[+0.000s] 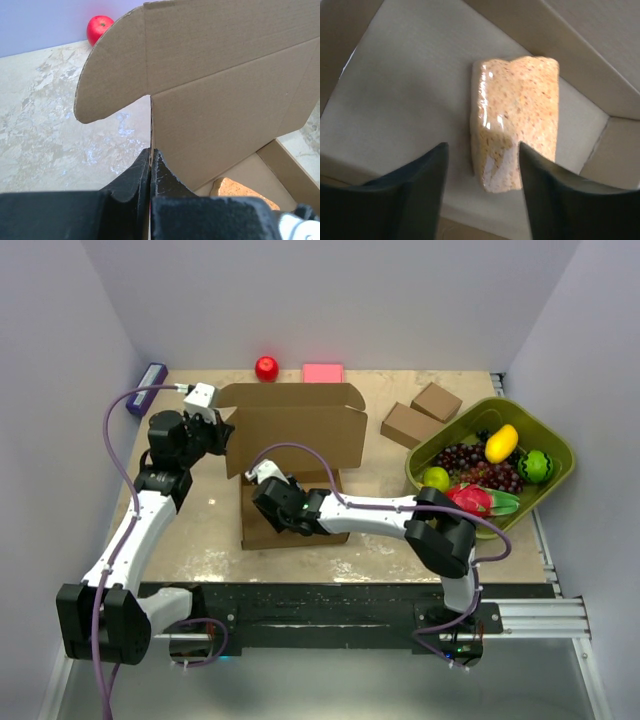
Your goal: Fold the paper box
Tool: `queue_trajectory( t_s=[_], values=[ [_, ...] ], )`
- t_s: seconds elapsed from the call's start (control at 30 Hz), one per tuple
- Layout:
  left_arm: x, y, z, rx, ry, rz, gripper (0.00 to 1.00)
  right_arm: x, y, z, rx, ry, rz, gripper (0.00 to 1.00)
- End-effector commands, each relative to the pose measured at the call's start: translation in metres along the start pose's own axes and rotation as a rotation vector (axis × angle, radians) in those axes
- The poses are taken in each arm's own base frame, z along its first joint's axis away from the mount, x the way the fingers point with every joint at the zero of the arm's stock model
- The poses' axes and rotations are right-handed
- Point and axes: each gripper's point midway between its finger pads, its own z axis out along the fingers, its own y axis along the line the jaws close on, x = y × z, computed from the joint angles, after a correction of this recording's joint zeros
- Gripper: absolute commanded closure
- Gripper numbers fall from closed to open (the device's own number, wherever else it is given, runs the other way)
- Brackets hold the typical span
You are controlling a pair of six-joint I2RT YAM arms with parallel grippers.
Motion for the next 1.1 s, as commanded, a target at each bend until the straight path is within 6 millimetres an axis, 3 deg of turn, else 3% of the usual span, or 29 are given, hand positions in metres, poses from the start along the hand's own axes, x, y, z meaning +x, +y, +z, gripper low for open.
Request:
queue_trajectory(
  t_s=[0.0,0.1,0.13,0.2,0.23,0.3,0.33,0.47,0.57,0.6,0.9,1.07],
  values=[
    [-0.013,-0.009,0.002,0.051,-0.045,0.04,1.0,-0.03,-0.024,-0.035,0.057,-0.111,0.09,0.28],
    [-0.013,-0.012,0.003,0.065,-0.048,0.043,1.0,-0.029,-0.045,-0.05,0.122,-0.136,0.106,0.11],
    [-0.013,-0.012,0.003,0.068,-0.048,0.043,1.0,-0.039,-0.055,-0.065,0.128,-0.173,0.134,0.09],
    [-0.014,-0.013,0.003,0.075,-0.052,0.044,1.0,-0.039,-0.07,-0.073,0.142,-0.19,0.15,0.02],
    [-0.013,-0.014,0.003,0.078,-0.05,0.043,1.0,-0.048,-0.088,-0.083,0.147,-0.22,0.191,0.02],
    [-0.015,-0.016,0.002,0.088,-0.054,0.045,1.0,-0.046,-0.106,-0.084,0.141,-0.22,0.224,0.01],
    [-0.014,-0.016,0.002,0.089,-0.054,0.045,1.0,-0.046,-0.129,-0.082,0.167,-0.221,0.265,0.01],
    [-0.014,-0.016,0.003,0.092,-0.054,0.044,1.0,-0.062,-0.179,-0.106,0.181,-0.299,0.332,0.01],
    [-0.015,-0.017,0.002,0.094,-0.055,0.046,1.0,-0.07,-0.212,-0.109,0.182,-0.33,0.371,0.01],
    [-0.014,-0.017,0.003,0.095,-0.054,0.047,1.0,-0.069,-0.234,-0.107,0.2,-0.333,0.401,0.01],
    [-0.013,-0.017,0.003,0.097,-0.052,0.05,1.0,-0.083,-0.269,-0.087,0.089,-0.348,0.392,0.01],
    [-0.013,-0.017,0.003,0.097,-0.053,0.051,1.0,-0.091,-0.275,-0.086,-0.007,-0.397,0.341,0.01]
  ],
)
